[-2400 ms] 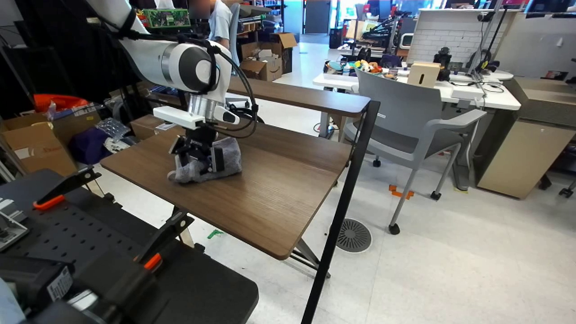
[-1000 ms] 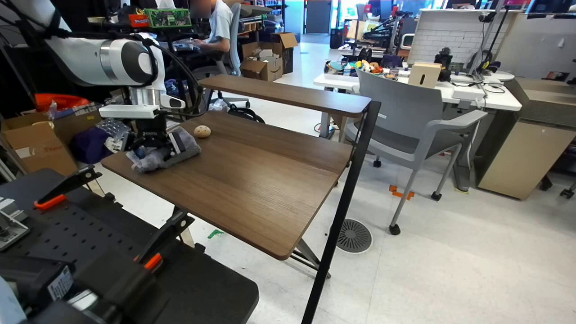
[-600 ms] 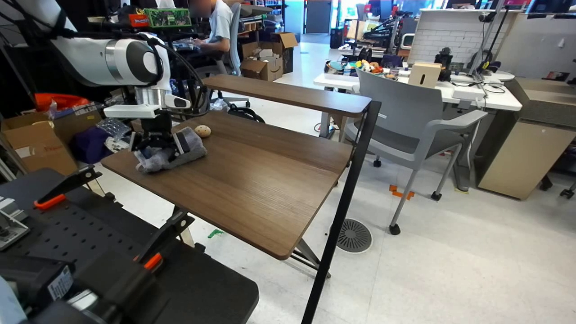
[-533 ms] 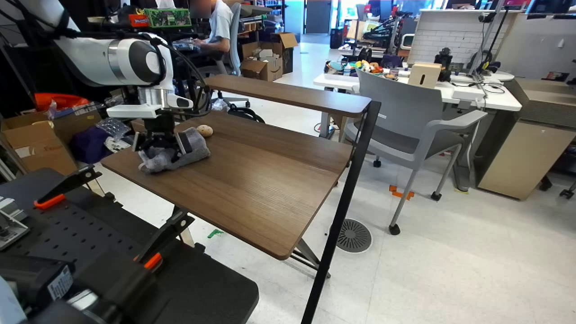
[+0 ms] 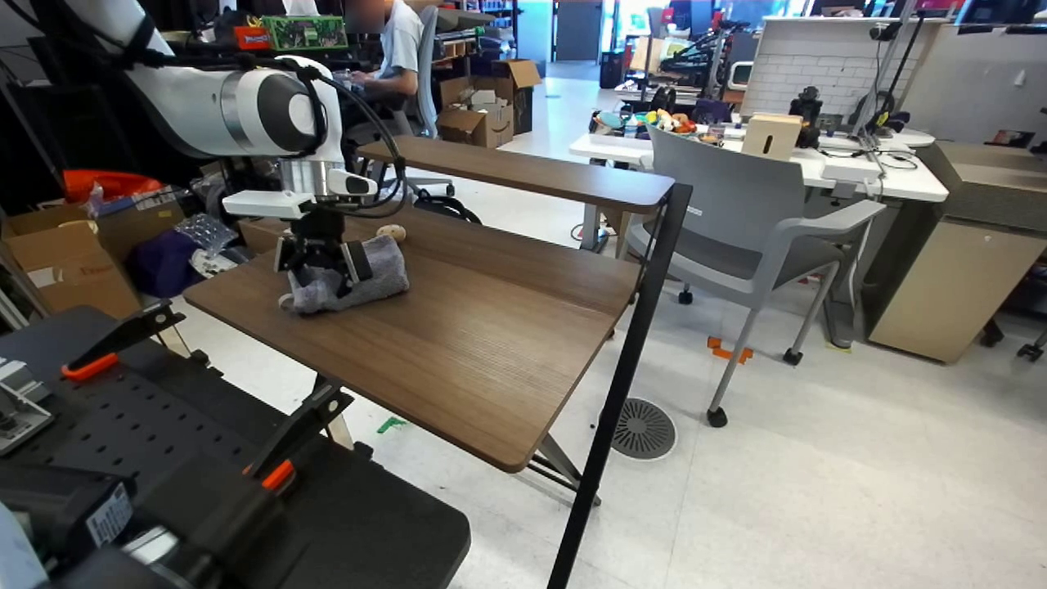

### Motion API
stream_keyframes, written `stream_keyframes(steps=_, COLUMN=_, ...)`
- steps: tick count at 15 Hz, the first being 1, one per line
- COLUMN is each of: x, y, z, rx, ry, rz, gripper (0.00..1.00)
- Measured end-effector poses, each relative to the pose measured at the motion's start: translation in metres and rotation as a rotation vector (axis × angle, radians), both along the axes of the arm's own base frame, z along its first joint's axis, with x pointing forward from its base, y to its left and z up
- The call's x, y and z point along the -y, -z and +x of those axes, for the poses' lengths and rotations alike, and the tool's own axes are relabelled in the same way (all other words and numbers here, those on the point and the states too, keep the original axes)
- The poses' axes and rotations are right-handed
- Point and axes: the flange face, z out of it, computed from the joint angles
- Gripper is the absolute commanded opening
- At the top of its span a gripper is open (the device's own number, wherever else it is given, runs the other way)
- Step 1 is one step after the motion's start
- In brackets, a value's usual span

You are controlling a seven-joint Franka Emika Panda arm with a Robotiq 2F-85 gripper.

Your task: Move the cookie to the left, use the grey towel to wipe the tabletop

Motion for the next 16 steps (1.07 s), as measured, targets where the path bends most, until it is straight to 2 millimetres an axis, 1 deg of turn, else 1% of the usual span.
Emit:
stream_keyframes(steps=3, x=-0.002, y=0.0, z=0.0, rx=0.004, ry=0.0, rz=0.0, gripper=1.0)
stream_keyframes(steps=7, x=-0.006, y=-0.005, z=0.003, rx=0.055, ry=0.004, rz=0.014, gripper=1.0)
stream_keyframes(steps=10, x=-0.008, y=-0.016, z=0.005, rx=0.121, ry=0.009, rz=0.04, gripper=1.0)
stream_keyframes(steps=13, x=-0.008, y=-0.03, z=0.003, rx=0.175, ry=0.007, rz=0.064, gripper=1.0)
stream_keyframes(steps=16, x=-0.008, y=-0.038, z=0.003, rx=0.184, ry=0.012, rz=0.075, gripper=1.0)
